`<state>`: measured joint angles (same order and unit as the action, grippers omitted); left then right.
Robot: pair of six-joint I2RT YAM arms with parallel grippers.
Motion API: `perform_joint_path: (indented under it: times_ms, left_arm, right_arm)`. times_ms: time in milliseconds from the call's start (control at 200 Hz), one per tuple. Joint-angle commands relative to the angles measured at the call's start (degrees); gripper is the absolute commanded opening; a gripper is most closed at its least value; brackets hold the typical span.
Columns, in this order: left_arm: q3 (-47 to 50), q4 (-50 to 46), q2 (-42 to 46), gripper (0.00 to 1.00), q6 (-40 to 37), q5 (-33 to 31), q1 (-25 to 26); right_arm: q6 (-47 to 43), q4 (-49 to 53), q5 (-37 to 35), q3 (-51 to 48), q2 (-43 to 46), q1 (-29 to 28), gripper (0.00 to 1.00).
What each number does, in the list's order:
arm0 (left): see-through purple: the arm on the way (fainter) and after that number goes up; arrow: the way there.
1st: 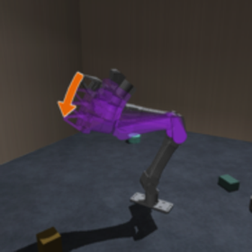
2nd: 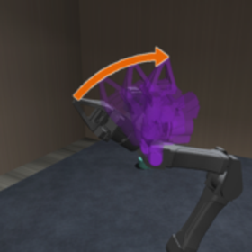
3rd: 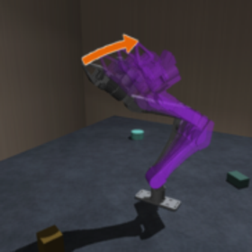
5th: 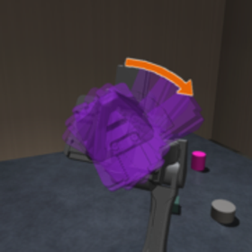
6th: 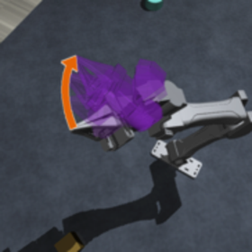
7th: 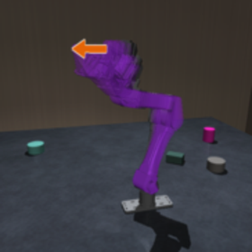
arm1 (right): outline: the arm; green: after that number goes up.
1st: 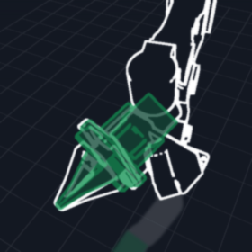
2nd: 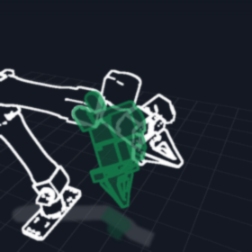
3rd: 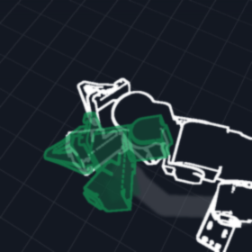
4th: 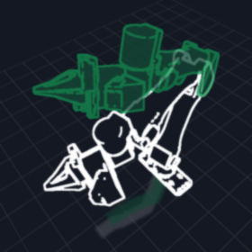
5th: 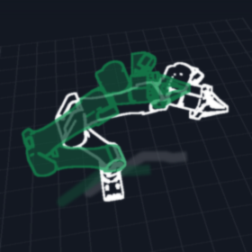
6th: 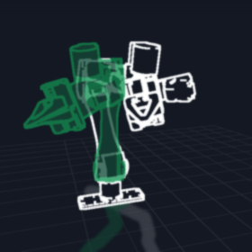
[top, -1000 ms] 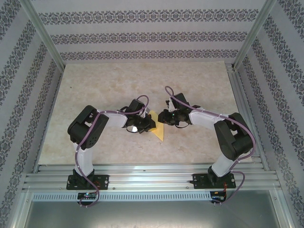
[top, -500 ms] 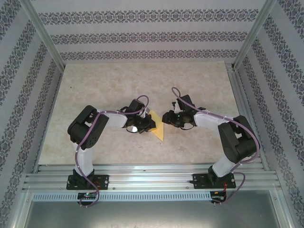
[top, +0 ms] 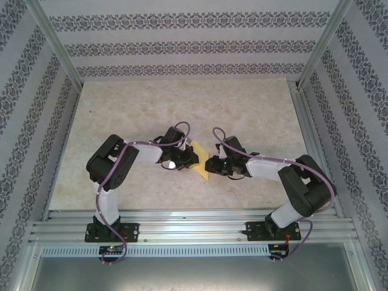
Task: Fold a paper plane with a square sheet of paper (fold left side to right side)
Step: Fold the wing for the fifth time at the center of the table.
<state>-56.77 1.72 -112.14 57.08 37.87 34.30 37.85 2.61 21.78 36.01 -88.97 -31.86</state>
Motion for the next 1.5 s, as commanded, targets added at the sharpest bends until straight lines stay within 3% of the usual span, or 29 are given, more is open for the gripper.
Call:
perform_joint_path:
  times_ms: [0,555,959,1219,1284,1394,1499]
  left_arm:
    - [0.25,-0.92,-0.41,0.0,-1.62,-2.53,0.71]
    - [-0.87,-1.5,-0.13,0.0,-1.69,-2.08,0.66]
    - [-2.8,-5.4,0.61,0.01,-4.08,-3.25,0.41]
    - [-3.02,-5.31,1.13,0.01,-3.75,-3.02,0.38]
    - [-2.82,-4.25,1.97,0.04,-3.13,-2.1,-0.08]
    - [-3.53,-5.0,5.35,0.18,-3.26,-1.02,-2.51]
    - [-5.9,-8.69,8.69,0.45,-4.67,0.01,-5.44]
  right_arm:
    - [2.71,-5.34,-1.32,-1.66,-0.19,-1.27,0.29]
    - [1.87,-7.51,-4.98,-3.53,-0.78,-4.02,0.09]
    - [3.57,-13.16,-2.15,-6.11,0.81,-3.25,0.21]
    - [4.11,-16.63,-1.75,-7.11,-0.9,-3.28,0.06]
    - [2.6,-14.96,-3.13,-6.7,-0.71,-3.62,0.03]
    - [-0.77,-11.43,-6.86,-5.96,0.44,-4.81,0.02]
    - [-4.32,-8.35,-11.21,-5.14,1.13,-6.57,0.0]
